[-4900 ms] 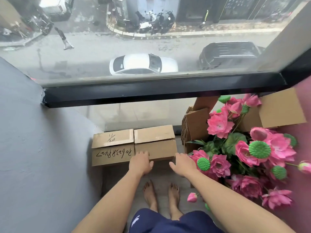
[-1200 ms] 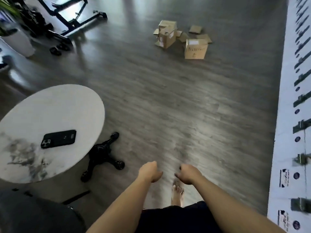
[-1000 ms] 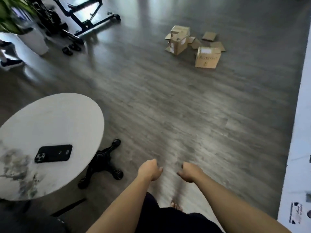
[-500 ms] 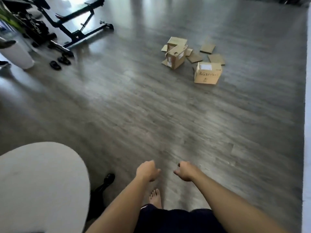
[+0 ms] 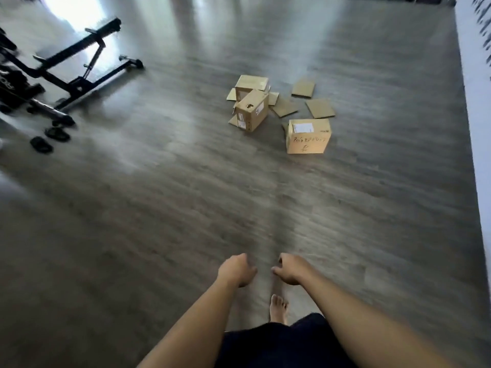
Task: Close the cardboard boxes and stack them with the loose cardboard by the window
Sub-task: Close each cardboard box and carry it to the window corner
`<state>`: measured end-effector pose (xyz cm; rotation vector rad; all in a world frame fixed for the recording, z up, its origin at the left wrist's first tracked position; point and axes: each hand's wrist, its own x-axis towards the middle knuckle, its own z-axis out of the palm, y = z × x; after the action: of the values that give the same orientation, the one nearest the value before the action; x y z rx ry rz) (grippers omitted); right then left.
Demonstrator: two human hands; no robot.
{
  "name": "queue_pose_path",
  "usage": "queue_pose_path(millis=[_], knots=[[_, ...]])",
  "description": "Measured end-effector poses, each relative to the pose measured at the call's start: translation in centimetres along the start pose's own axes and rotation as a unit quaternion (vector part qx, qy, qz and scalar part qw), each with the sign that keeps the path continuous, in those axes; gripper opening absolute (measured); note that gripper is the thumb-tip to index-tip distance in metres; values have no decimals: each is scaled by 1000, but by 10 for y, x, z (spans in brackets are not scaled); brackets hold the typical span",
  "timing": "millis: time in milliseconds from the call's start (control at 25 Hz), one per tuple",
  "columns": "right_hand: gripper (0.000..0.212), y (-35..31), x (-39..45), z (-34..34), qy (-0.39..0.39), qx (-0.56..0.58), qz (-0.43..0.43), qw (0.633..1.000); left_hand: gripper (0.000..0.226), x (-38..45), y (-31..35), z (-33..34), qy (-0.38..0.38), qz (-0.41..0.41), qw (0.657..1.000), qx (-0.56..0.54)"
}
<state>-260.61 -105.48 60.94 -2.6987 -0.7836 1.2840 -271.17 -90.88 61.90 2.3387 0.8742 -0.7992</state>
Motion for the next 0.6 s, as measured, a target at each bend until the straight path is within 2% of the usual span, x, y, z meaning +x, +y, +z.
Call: queue_pose_path(millis=[240, 440, 600], knots=[[50, 19, 93, -124, 5, -28, 0, 1000, 48, 94, 81, -88, 26, 16, 999, -25], [51, 7, 177, -188, -14, -16, 19, 1000, 43, 182, 80, -145, -13, -11, 1000, -4], [51, -13, 247, -259, -10, -5, 28, 1000, 39, 266, 91, -211, -12, 1, 1000, 19]])
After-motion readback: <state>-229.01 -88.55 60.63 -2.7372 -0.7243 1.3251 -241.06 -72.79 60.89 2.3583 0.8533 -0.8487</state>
